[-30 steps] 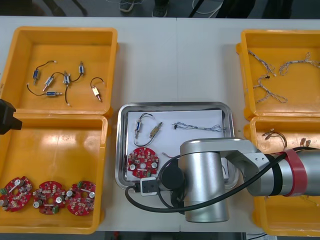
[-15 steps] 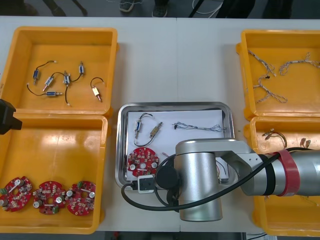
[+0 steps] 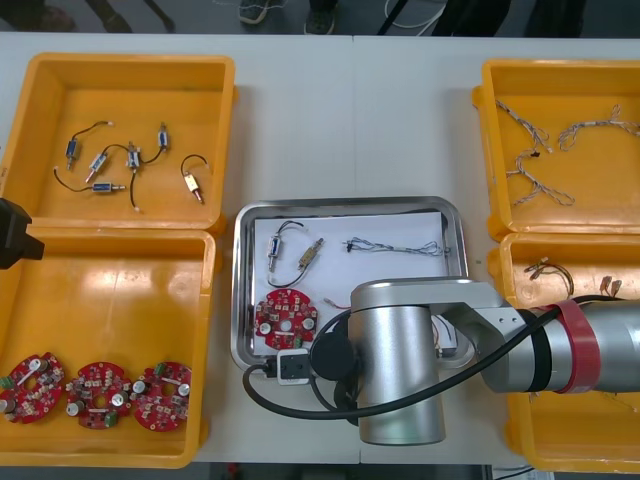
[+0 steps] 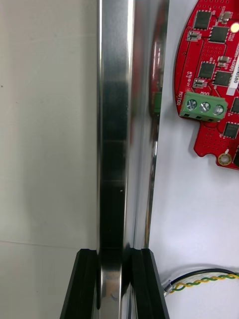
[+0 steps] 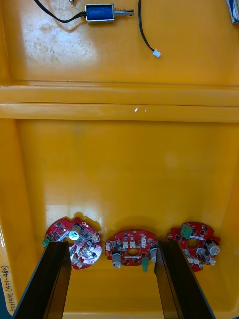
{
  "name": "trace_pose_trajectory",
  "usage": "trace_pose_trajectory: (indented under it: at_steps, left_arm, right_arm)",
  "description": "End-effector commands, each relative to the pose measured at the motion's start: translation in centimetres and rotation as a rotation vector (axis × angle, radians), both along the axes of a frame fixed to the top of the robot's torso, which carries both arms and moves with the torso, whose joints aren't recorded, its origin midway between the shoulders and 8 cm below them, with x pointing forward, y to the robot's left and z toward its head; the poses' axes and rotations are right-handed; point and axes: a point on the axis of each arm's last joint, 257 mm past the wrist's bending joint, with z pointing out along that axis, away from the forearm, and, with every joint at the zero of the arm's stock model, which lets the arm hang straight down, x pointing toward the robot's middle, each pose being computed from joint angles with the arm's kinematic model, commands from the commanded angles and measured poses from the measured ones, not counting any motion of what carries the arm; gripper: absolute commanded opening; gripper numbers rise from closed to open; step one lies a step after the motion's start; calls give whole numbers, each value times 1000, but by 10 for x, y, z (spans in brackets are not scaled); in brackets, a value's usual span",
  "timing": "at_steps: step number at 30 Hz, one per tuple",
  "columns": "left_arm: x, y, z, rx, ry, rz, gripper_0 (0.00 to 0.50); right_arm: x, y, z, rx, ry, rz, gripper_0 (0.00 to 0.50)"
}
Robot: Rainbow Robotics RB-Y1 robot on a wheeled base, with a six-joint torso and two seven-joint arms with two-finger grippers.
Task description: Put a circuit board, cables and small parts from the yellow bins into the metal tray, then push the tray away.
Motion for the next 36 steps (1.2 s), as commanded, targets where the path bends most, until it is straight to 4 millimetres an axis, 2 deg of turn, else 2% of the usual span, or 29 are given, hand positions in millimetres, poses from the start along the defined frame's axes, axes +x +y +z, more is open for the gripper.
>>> trace_pose_trajectory:
  at_steps: [1,13,29,36]
  left_arm:
    - [-2,17,15,56,-30,17,500]
    - [-2,17,15,56,-30,17,500]
    - [-2,17,15,56,-30,17,500]
    - [-2,17,15,56,-30,17,500]
  right_arm:
    - [-15,16,7,34,2,24,113]
    - [-3,7,12,25,-13,14,90]
    - [39,4,27,-5,-13,-36,84]
    - [55,12,37,6,-10,-41,84]
